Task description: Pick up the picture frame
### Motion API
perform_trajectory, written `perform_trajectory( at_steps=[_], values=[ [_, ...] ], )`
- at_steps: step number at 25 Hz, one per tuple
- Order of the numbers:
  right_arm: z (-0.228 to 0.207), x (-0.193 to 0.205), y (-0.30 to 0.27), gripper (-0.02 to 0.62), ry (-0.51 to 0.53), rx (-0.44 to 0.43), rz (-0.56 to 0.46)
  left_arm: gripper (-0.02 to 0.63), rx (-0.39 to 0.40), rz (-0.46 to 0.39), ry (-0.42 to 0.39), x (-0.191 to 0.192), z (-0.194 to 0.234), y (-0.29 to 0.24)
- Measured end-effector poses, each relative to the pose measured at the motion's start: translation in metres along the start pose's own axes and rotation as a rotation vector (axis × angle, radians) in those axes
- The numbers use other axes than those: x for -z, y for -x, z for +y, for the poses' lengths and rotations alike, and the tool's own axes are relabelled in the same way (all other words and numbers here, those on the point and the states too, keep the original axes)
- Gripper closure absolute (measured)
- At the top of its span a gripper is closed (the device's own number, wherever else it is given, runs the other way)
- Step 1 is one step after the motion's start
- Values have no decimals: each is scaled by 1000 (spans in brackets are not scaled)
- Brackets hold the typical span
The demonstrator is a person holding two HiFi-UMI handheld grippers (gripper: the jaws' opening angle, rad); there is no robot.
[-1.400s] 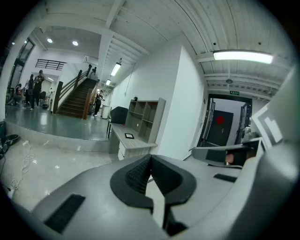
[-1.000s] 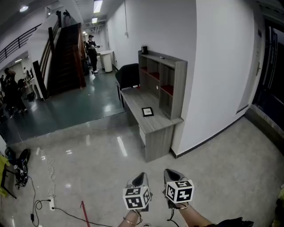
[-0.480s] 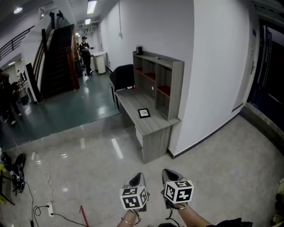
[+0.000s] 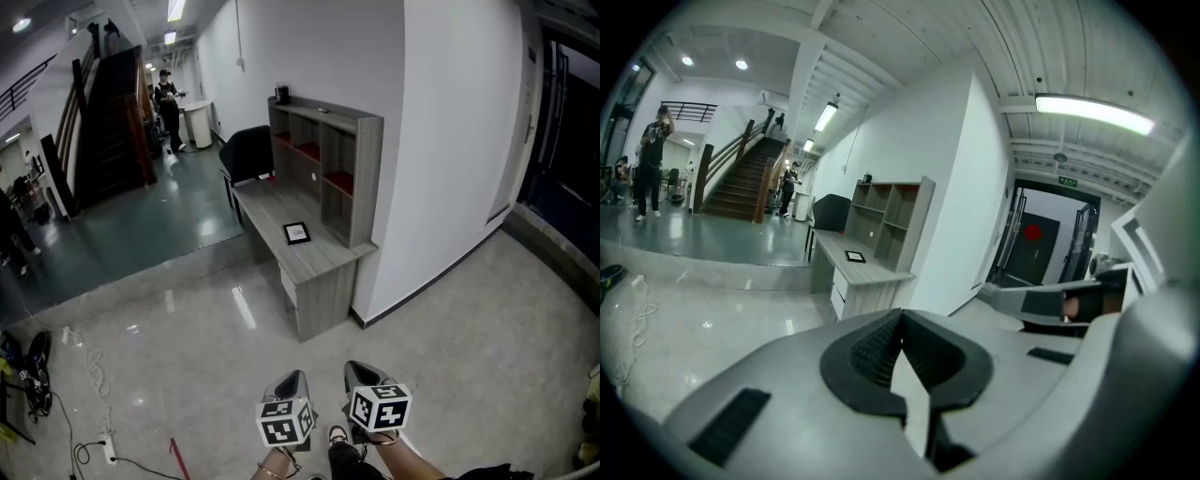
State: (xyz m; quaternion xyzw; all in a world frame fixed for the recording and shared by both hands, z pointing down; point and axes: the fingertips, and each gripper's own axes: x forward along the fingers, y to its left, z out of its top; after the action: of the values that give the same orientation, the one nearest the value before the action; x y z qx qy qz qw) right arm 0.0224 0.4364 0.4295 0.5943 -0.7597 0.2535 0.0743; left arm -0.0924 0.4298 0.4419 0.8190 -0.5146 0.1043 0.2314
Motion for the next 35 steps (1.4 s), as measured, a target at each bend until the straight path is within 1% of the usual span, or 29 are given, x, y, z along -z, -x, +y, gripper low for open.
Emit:
perform_trajectory(
  at_steps=[3,11,22,29,35],
  values=[
    [-12,-7,-18,563,2,4,13,592,-7,-2,5,-9,4,-18],
    [-42,-54,-77,563,12,-7,-2,594,-42,-23,19,-48,25,-82],
    [-82,-112,-156,563,16,-64,20,592,-96,-39,15,-104,36,-164],
    [-106,-137,-198,563,7,-92,28,592,-126,-44,12,-127,40,-209],
    [-119,-152,-229,563,5,-119,41,592,-158,-42,21,-137,47,-236]
  ],
)
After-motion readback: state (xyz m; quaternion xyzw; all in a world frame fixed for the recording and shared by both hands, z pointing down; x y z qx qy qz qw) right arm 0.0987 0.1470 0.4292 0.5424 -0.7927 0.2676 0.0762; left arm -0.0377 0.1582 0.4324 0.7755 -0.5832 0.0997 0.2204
